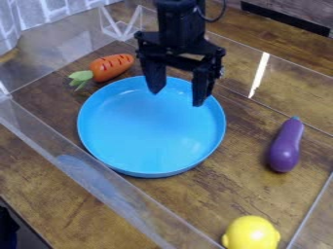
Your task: Remove the purple eggplant from the blue tray and put it on the table
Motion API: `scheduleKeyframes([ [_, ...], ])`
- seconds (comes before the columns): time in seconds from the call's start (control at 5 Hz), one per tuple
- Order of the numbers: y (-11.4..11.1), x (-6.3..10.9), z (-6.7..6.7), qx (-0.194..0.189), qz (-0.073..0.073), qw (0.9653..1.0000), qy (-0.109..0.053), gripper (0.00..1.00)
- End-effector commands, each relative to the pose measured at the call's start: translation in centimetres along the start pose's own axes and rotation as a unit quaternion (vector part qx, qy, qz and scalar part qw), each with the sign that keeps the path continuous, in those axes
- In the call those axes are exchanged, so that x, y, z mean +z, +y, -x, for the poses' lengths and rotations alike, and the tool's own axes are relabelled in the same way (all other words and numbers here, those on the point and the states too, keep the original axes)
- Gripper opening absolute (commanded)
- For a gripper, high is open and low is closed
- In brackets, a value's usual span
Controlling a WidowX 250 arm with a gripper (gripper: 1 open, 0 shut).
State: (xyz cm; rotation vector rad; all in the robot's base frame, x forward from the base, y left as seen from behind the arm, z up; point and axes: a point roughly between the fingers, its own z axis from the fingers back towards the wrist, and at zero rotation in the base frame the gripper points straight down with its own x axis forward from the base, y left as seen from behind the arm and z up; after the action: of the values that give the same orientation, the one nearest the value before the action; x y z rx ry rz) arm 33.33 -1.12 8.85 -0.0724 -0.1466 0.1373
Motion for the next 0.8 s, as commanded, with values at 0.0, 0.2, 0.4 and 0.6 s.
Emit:
scheduleKeyframes([
  [0.0, -1.7, 0.7, -0.9, -0.01, 0.006, 0.9996, -0.025, 1.0],
  [0.2, -2.9, -0.3, -1.5, -0.013, 0.008, 0.9996, -0.024, 1.0],
  [0.4, -4.7, -1.5, -2.0, 0.002, 0.008, 0.9996, -0.029, 1.0],
  [0.6, -6.4, -3.1, -2.8, 0.021, 0.007, 0.999, -0.039, 1.0],
])
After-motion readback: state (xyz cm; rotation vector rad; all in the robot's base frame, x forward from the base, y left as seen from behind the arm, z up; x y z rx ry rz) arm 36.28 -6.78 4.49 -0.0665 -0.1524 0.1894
